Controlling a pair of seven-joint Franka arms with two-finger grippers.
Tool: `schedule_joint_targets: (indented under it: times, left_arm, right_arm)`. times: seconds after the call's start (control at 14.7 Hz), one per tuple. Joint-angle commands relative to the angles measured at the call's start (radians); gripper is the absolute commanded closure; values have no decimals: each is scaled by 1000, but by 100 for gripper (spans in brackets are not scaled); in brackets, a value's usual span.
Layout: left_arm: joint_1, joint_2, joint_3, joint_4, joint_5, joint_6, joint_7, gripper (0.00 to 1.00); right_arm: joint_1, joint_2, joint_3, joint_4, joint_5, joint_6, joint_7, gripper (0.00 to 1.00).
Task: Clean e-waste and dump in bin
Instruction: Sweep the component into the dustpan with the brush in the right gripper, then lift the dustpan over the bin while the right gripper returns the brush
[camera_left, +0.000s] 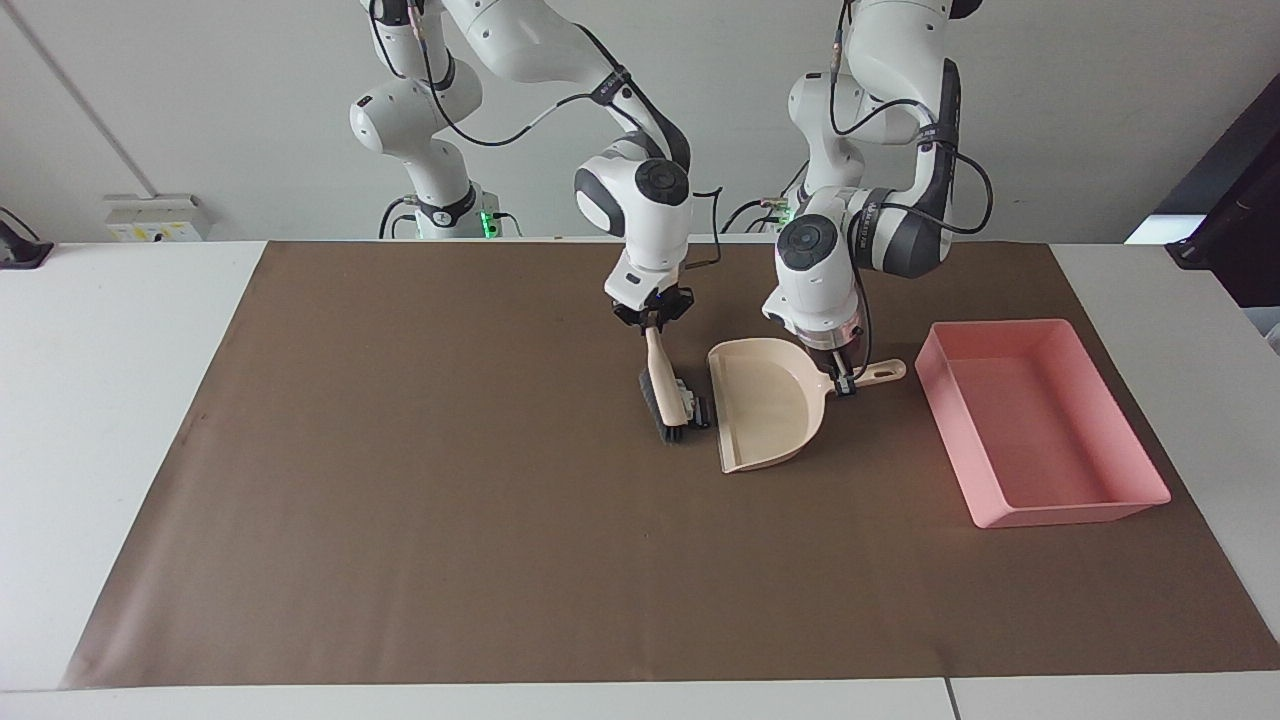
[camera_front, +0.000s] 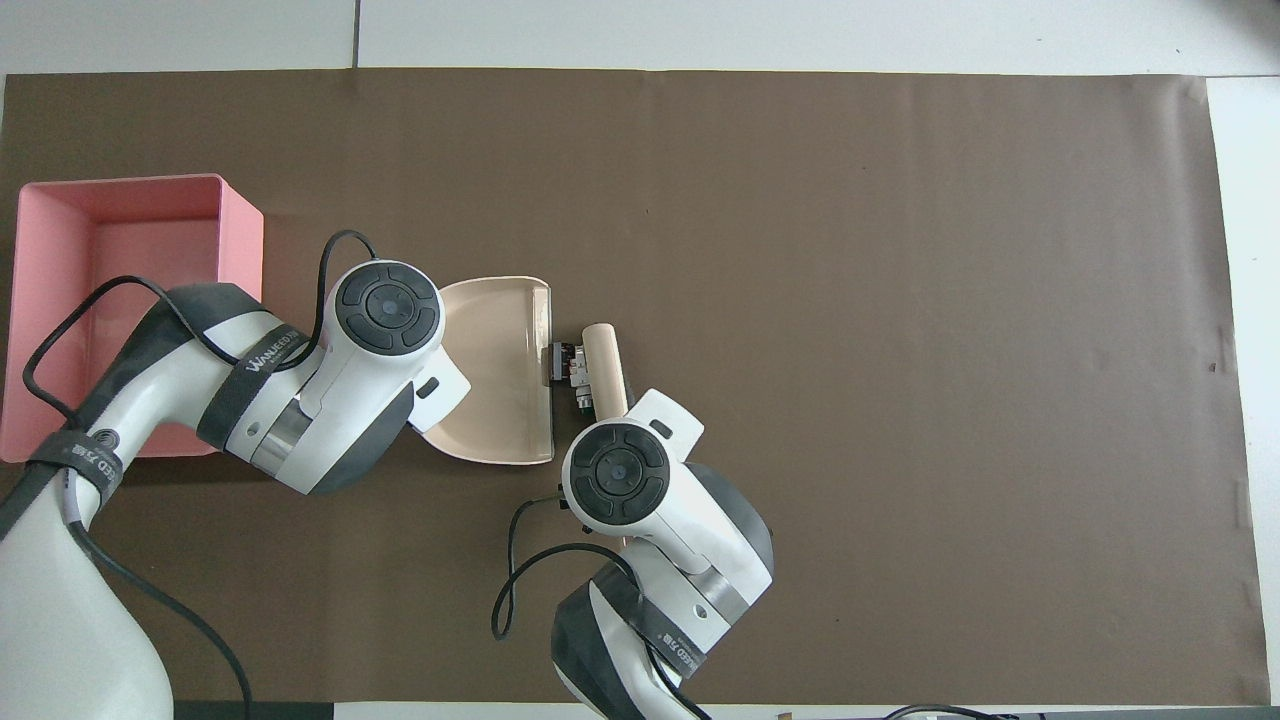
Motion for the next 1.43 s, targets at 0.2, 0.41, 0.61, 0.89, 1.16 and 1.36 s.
schedule_joint_targets:
  times: [0.2, 0.41, 0.61, 0.89, 1.16, 1.36]
  left_arm:
    - [-12, -12, 8, -30, 22, 24, -9, 100]
    - [-1, -32, 8, -85, 22, 125, -7, 100]
    - [47, -38, 5, -110, 11, 189, 43, 100]
    - [70, -55, 8, -85, -84, 176, 170, 100]
    - [123, -105, 15, -19, -153, 50, 261, 100]
    - [188, -109, 19, 85, -199, -42, 348, 100]
  right_arm:
    - [3, 56, 47, 67, 420, 153, -198, 100]
    - [-1, 47, 46, 88, 422, 113, -200, 100]
    - [-3, -15, 33, 71, 413, 54, -173, 100]
    - [-104, -186, 27, 50, 181, -167, -48, 100]
    - [-280, -292, 27, 45, 15, -379, -71, 100]
    - [-471, -318, 27, 50, -30, -483, -232, 100]
